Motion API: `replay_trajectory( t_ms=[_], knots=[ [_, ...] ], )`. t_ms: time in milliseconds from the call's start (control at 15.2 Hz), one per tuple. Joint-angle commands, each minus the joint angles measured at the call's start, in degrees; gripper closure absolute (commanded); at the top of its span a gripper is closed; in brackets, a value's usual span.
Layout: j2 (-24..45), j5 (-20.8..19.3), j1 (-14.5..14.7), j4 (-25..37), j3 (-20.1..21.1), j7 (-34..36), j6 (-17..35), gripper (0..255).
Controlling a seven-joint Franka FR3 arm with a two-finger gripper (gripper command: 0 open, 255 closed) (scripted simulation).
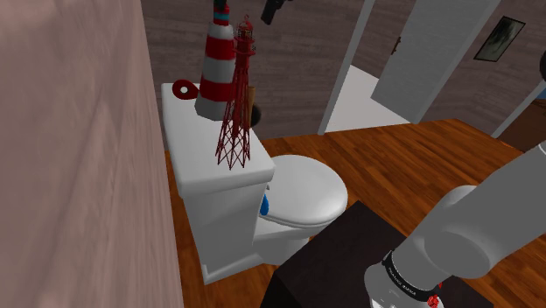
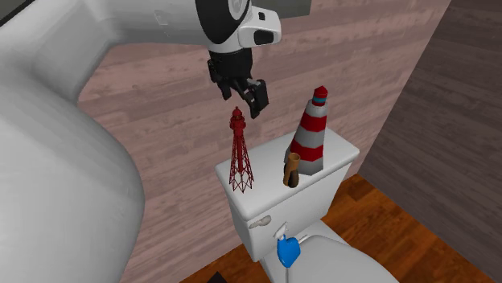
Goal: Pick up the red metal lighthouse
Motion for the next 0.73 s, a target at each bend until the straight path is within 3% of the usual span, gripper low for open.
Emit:
replay_trajectory(
  t_ms=[0, 264, 330, 660],
  knots=[
    [-0.72, 0.32, 0.06, -2.27, -0.08, -0.03, 1.69, 0],
    [-2.06, 0.97, 0.11, -5.73, -0.43, -0.47, 3.92, 0],
    [-1.89, 0.88, 0.12, -5.45, -0.36, -0.38, 3.8, 255],
    [-1.79, 0.83, 0.12, -5.35, -0.31, -0.33, 3.79, 255]
  ],
)
